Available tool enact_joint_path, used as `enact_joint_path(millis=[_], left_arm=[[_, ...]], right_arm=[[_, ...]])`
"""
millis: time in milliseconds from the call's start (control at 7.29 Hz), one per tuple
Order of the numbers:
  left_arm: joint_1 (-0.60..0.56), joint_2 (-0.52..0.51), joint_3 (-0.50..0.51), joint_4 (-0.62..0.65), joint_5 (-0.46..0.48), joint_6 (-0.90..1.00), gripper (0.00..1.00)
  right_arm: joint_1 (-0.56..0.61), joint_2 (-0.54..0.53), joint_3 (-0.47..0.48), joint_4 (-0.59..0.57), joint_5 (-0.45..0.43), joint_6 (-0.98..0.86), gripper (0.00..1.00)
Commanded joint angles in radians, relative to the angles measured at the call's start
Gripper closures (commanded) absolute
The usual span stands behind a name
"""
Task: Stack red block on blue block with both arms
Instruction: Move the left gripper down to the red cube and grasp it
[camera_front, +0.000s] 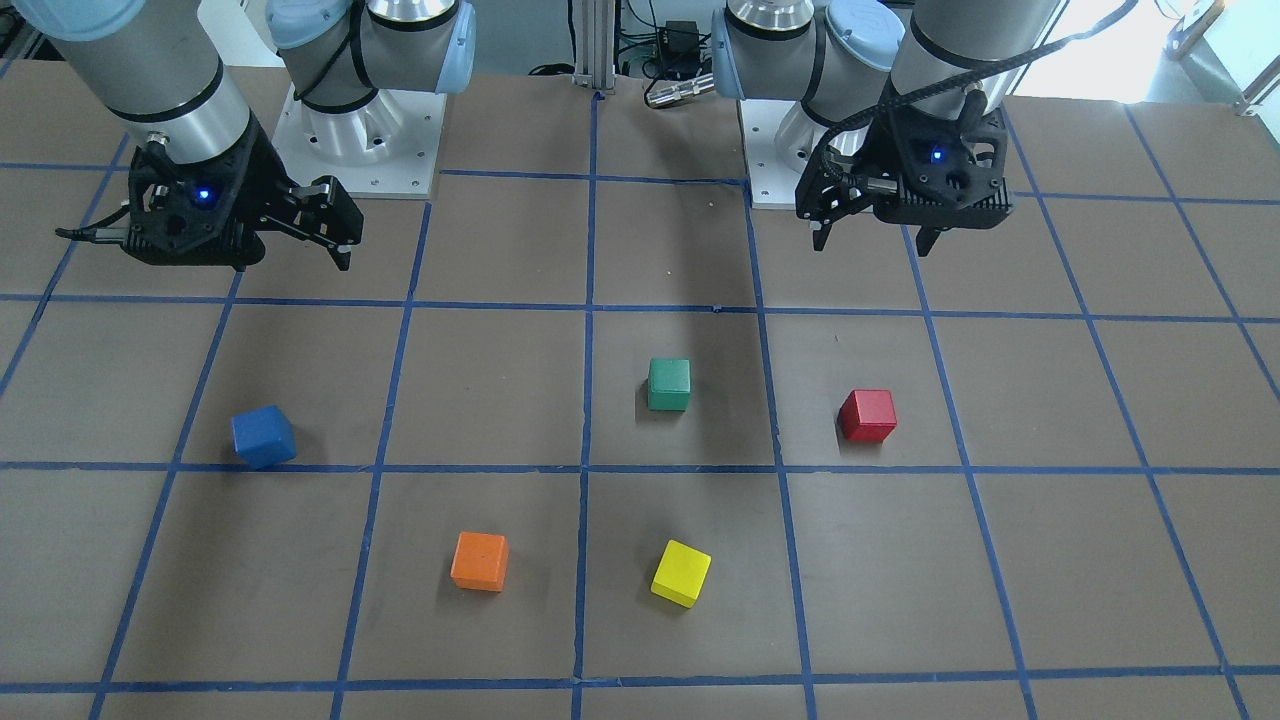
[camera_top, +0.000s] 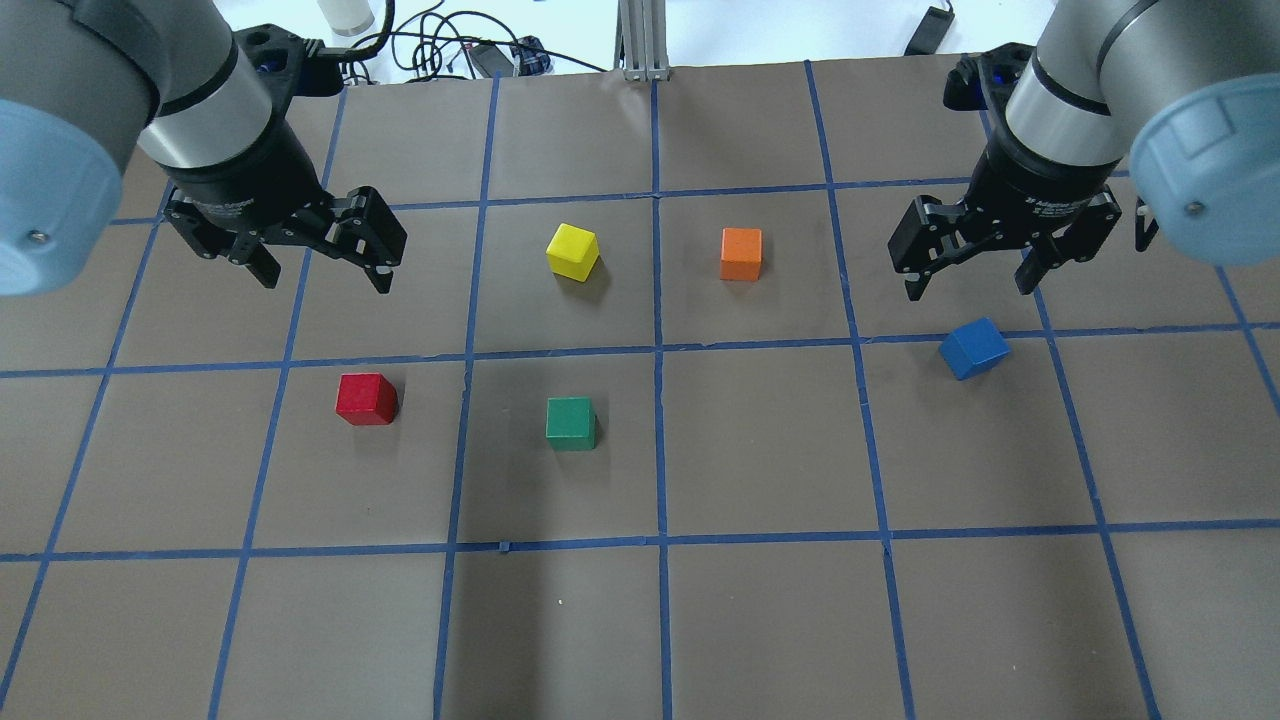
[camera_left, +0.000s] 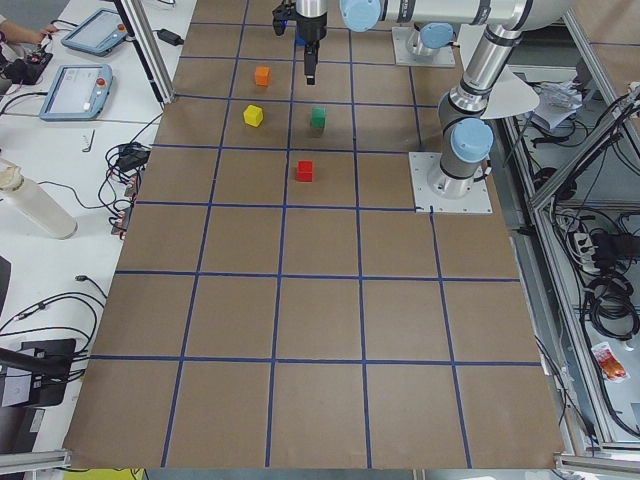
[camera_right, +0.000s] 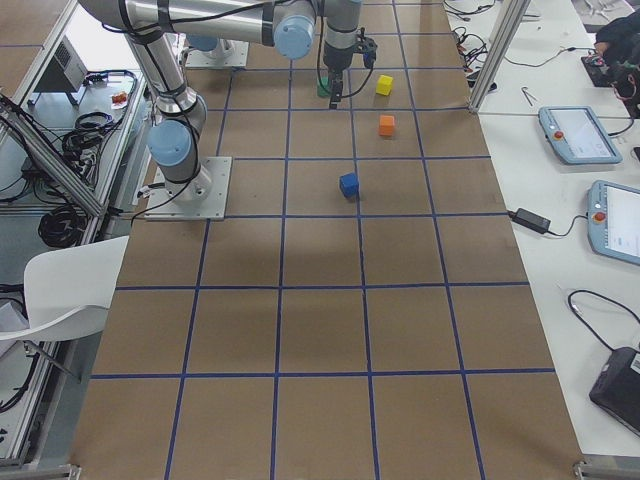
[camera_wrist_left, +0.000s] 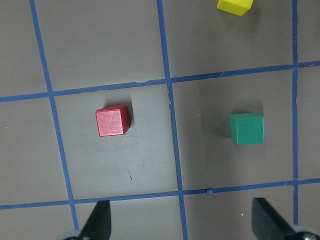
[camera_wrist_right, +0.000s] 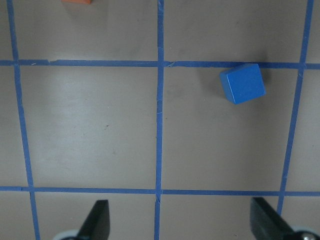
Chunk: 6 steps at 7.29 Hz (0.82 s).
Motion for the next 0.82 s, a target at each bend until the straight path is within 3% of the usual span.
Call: enact_joint_path(millis=[0,275,686], left_arm=[[0.0,-0.002,0.003,0.005,0.002,0.002,0.0],[0.021,-0.042,0.002,0.014,-0.004,0.039,0.0],[0.148,-0.221,-0.098,0.244,-0.001,0.181,0.0]], right_arm=[[0.0,0.0,0.002,0.001,-0.001,0.001,0.0],[-0.002,0.0,0.002,0.001,-0.003,0.001,0.0],[-0.002,0.0,0.025,0.0,-0.003,0.002,0.0]])
